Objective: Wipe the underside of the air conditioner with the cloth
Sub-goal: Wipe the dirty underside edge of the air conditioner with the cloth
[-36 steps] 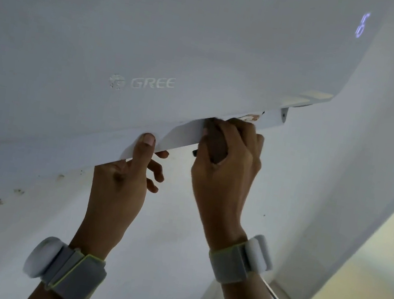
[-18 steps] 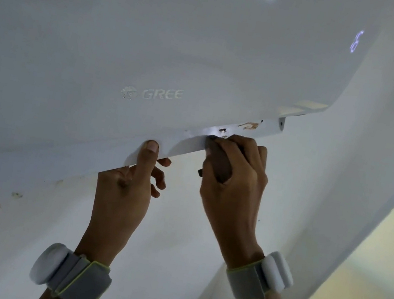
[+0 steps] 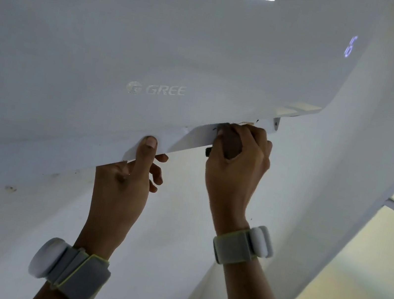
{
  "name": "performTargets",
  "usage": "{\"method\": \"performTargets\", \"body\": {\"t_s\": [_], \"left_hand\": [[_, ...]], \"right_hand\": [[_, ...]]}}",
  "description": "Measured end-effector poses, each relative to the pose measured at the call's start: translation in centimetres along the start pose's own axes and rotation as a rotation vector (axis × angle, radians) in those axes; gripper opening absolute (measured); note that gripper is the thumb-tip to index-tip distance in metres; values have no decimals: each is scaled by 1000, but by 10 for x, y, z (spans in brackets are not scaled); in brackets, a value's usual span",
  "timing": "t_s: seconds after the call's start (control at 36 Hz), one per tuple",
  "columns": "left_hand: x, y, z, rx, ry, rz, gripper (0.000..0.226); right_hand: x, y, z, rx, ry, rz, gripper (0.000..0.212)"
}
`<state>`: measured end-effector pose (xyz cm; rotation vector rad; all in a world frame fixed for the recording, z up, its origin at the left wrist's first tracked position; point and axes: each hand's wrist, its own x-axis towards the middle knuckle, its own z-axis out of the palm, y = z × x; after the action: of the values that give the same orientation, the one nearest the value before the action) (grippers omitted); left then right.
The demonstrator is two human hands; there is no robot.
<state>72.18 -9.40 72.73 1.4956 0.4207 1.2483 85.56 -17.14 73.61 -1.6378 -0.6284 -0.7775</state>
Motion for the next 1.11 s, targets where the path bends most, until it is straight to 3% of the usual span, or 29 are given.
{"method": "performTargets", "body": {"t_s": [0.17,0.31,0.39,0.5,0.67,0.83,1.0,1.11], "left_hand": [[1,-2,0,3,7,17,20],[2,-3,0,-3,14,11,26],[0,-3,0,7,17,20,31],[1,-2,-1,2,9,17,31],[0,-1,-1,-8,-6,1,23],[0,-1,-1,9,10,13,26],[0,-1,-3,37,-12,-2,29],[1,-2,-4,69,-13,5,34]], "right_hand": [[-21,-2,-13,-3,-83,-173,19],[10,3,-7,-42,-36,-22,13],[2,-10,-1,-16,-11,-94,20],[-20,-6,-13,19,-103,-207,20],[13,6,-9,29,-13,11,11],[-22,-7,-13,62,-109,-175,19],[-3,-1,-5,71,-16,-24,9],[-21,-13,-6,107,-78,-152,21]]}}
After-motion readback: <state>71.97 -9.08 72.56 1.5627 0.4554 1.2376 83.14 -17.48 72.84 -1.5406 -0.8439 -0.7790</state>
